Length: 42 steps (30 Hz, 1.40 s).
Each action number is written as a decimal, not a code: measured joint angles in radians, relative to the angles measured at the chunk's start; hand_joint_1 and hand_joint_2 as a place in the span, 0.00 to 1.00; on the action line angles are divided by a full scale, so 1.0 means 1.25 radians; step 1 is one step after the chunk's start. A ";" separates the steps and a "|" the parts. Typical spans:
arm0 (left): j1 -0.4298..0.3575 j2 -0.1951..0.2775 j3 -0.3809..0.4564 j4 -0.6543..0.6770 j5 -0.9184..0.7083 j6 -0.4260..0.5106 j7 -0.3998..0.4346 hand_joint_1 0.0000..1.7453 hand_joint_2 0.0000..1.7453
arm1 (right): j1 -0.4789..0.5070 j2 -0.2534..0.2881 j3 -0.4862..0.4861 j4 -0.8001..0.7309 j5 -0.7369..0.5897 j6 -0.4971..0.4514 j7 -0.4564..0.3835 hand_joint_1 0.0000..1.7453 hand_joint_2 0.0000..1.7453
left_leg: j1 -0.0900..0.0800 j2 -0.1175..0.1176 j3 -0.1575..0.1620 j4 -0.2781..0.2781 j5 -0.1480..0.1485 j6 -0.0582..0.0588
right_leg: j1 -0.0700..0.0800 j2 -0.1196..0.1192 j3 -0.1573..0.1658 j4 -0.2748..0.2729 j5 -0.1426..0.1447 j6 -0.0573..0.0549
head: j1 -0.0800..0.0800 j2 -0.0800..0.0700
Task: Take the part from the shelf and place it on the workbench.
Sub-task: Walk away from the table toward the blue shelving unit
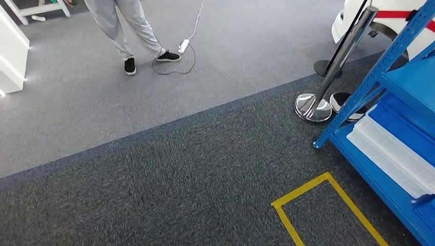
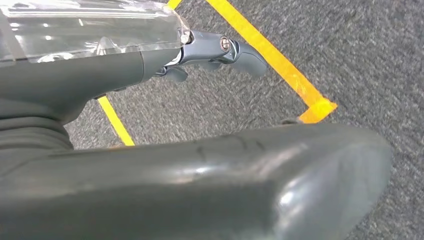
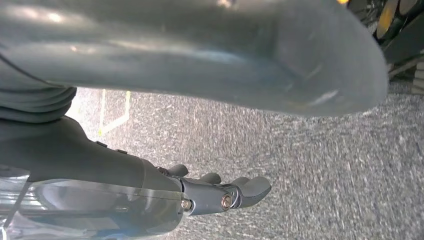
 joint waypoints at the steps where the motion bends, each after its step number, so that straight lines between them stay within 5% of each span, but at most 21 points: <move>1: 0.001 0.000 0.000 0.000 0.001 0.000 -0.001 0.00 0.00 | 0.000 0.000 0.000 0.000 0.002 0.000 0.001 0.00 0.00 | -0.001 0.004 -0.001 -0.001 0.001 0.003 | -0.001 -0.006 -0.022 0.047 -0.027 0.002 | 0.000 0.000; 3: 0.004 -0.001 0.001 0.000 0.003 0.001 -0.001 0.00 0.00 | -0.001 0.002 0.001 0.000 0.007 0.001 0.001 0.00 0.00 | -0.003 0.012 -0.003 -0.001 0.002 0.006 | -0.003 -0.012 -0.071 0.151 -0.072 0.005 | 0.000 0.000; 5: 0.005 -0.002 0.002 0.000 0.005 0.002 -0.002 0.00 0.00 | 0.000 0.002 0.001 0.000 0.010 0.003 0.000 0.00 0.00 | -0.003 0.018 -0.003 0.000 0.001 0.006 | -0.004 -0.015 -0.080 0.173 -0.064 0.008 | 0.000 0.000; 8: 0.006 -0.008 0.002 0.000 0.004 0.004 -0.006 0.00 0.00 | 0.000 0.002 0.001 0.000 0.011 0.006 -0.001 0.00 0.00 | -0.005 0.025 -0.002 0.006 -0.003 0.000 | -0.002 -0.033 -0.005 0.024 0.010 0.003 | 0.000 0.000; 10: 0.006 -0.010 0.002 0.000 0.003 0.004 -0.008 0.00 0.00 | -0.002 0.002 0.001 0.000 0.011 0.008 -0.003 0.00 0.00 | -0.009 0.029 -0.003 0.011 -0.007 -0.008 | 0.002 -0.043 0.024 -0.039 0.027 -0.006 | 0.000 0.000; 14: 0.006 -0.011 0.001 0.000 -0.004 0.004 -0.012 0.00 0.00 | -0.002 0.002 0.001 0.000 0.008 0.012 -0.003 0.00 0.00 | -0.007 0.031 -0.007 0.027 -0.021 -0.025 | 0.002 -0.033 0.023 -0.049 0.031 -0.024 | 0.000 0.000; 18: 0.010 -0.011 -0.003 0.001 -0.014 -0.001 -0.012 0.00 0.00 | -0.002 0.000 0.001 0.000 -0.003 0.012 -0.007 0.00 0.00 | 0.000 0.013 -0.085 0.205 -0.116 -0.039 | -0.001 -0.024 0.021 -0.051 0.035 -0.034 | 0.000 0.000; 20: 0.011 -0.011 -0.008 0.001 -0.020 -0.004 -0.010 0.00 0.00 | -0.001 -0.001 0.000 0.000 -0.007 0.012 -0.008 0.00 0.00 | 0.001 0.012 -0.103 0.245 -0.118 -0.041 | 0.000 -0.016 0.021 -0.050 0.035 -0.034 | 0.000 0.000; 23: 0.009 -0.010 -0.015 0.001 -0.025 -0.007 -0.006 0.00 0.00 | -0.001 -0.001 -0.001 0.000 -0.013 0.011 -0.008 0.00 0.00 | 0.001 0.000 -0.037 0.104 -0.039 -0.032 | 0.000 -0.003 0.025 -0.048 0.034 -0.031 | 0.000 0.000; 25: 0.007 -0.008 -0.018 0.001 -0.026 -0.008 -0.004 0.00 0.00 | -0.002 -0.001 -0.001 0.000 -0.017 0.010 -0.007 0.00 0.00 | -0.001 -0.014 -0.003 0.026 -0.015 -0.025 | 0.001 0.004 0.022 -0.046 0.034 -0.024 | 0.000 0.000; 28: 0.005 -0.008 -0.020 0.001 -0.028 -0.010 -0.003 0.00 0.00 | 0.000 -0.001 -0.003 0.000 -0.019 0.009 -0.005 0.00 0.00 | -0.002 -0.012 0.001 0.009 -0.010 -0.013 | -0.001 0.011 0.019 -0.048 0.037 -0.008 | 0.000 0.000; 30: 0.004 -0.008 -0.021 0.000 -0.030 -0.011 -0.003 0.00 0.00 | 0.000 -0.001 -0.005 0.000 -0.019 0.008 -0.003 0.00 0.00 | 0.002 -0.005 0.003 0.001 -0.004 -0.002 | 0.000 0.003 0.008 -0.023 0.017 -0.001 | 0.000 0.000; 33: 0.003 -0.008 -0.023 0.000 -0.030 -0.011 -0.003 0.00 0.00 | -0.001 -0.002 -0.009 0.000 -0.020 0.008 -0.002 0.00 0.00 | 0.000 0.007 0.002 -0.003 -0.001 0.005 | -0.002 -0.012 -0.061 0.126 -0.061 0.005 | 0.000 0.000; 35: 0.003 -0.008 -0.024 0.000 -0.029 -0.011 -0.002 0.00 0.00 | 0.000 -0.002 -0.012 0.000 -0.020 0.008 -0.002 0.00 0.00 | -0.002 0.014 0.002 -0.002 -0.002 0.006 | -0.003 -0.014 -0.086 0.181 -0.071 0.008 | 0.000 0.000; 36: 0.002 -0.008 -0.024 0.000 -0.027 -0.012 -0.002 0.00 0.00 | 0.001 -0.002 -0.014 0.000 -0.021 0.008 -0.002 0.00 0.00 | -0.003 0.017 0.002 -0.002 -0.002 0.005 | -0.003 -0.016 -0.076 0.162 -0.053 0.008 | 0.000 0.000; 39: 0.000 -0.008 -0.024 0.000 -0.021 -0.013 -0.003 0.00 0.00 | 0.001 -0.004 -0.016 0.000 -0.021 0.008 -0.002 0.00 0.00 | -0.005 0.023 0.005 0.003 -0.007 -0.001 | 0.000 -0.034 0.005 0.000 0.019 0.000 | 0.000 0.000; 42: -0.001 -0.008 -0.024 0.000 -0.021 -0.015 -0.003 0.00 0.00 | 0.000 -0.005 -0.019 0.000 -0.023 0.010 -0.002 0.00 0.00 | -0.010 0.030 0.004 0.007 -0.011 -0.013 | 0.005 -0.037 0.024 -0.048 0.030 -0.012 | 0.000 0.000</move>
